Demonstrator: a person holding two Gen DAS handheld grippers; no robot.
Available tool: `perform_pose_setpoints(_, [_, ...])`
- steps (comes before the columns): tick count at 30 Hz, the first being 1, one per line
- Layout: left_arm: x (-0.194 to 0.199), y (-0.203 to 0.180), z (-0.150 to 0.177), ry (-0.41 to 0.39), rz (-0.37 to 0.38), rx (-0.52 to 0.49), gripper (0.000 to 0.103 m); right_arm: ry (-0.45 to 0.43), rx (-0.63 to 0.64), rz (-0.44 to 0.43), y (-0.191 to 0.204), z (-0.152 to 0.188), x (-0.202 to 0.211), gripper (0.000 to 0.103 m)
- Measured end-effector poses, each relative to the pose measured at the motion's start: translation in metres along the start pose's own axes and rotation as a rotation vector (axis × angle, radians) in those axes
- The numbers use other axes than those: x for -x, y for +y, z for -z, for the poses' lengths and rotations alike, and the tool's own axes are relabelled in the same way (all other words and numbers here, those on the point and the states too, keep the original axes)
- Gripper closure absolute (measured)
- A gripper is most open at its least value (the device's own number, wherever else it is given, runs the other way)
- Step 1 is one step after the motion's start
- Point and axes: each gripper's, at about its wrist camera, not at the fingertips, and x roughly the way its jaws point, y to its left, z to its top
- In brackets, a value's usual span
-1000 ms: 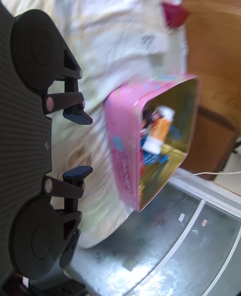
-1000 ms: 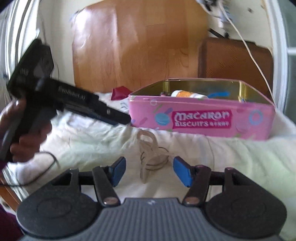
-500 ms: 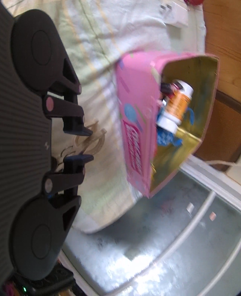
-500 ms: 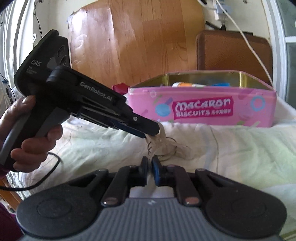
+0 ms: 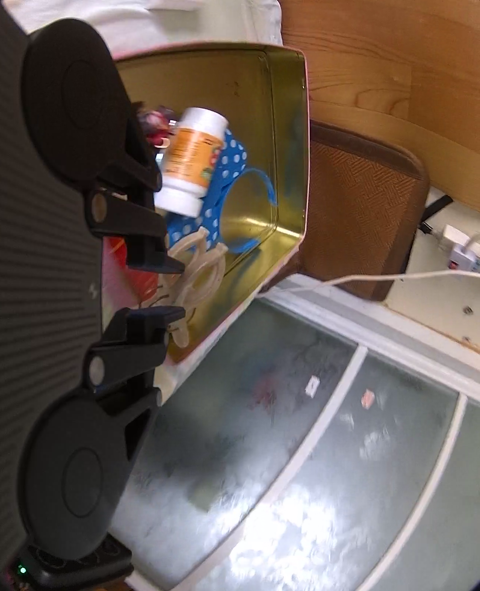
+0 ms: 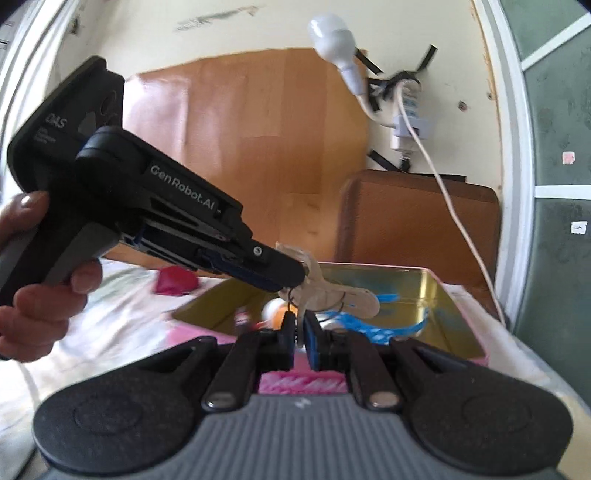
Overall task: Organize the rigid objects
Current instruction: 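Carry the keychain clip into the pink tin and release it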
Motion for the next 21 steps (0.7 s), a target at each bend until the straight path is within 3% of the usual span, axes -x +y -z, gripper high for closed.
perform_pose_setpoints(8, [-0.069, 0.01, -0.021, 0.067, -0.097, -0.02, 0.082, 0.089, 0.023, 0.123, -0.031, -0.002, -0.067, 0.095])
perform_pose_setpoints(12, [-0.083, 0.015, -0.02, 0.074, -0.148, 0.011, 0.067, 0.113, 0.041, 0.3, -0.045, 0.002, -0.088, 0.083])
perform_pose_setpoints(14, [-0.079, 0.016, -0.017, 0.063, -0.15, 0.015, 0.064, 0.094, -0.051, 0.298, -0.059, 0.005, -0.082, 0.074])
perform_pose_setpoints(21, [-0.062, 0.001, 0.0, 0.052, -0.198, -0.077, 0.064, 0.02, -0.186, 0.274, -0.059, 0.019, -0.037, 0.074])
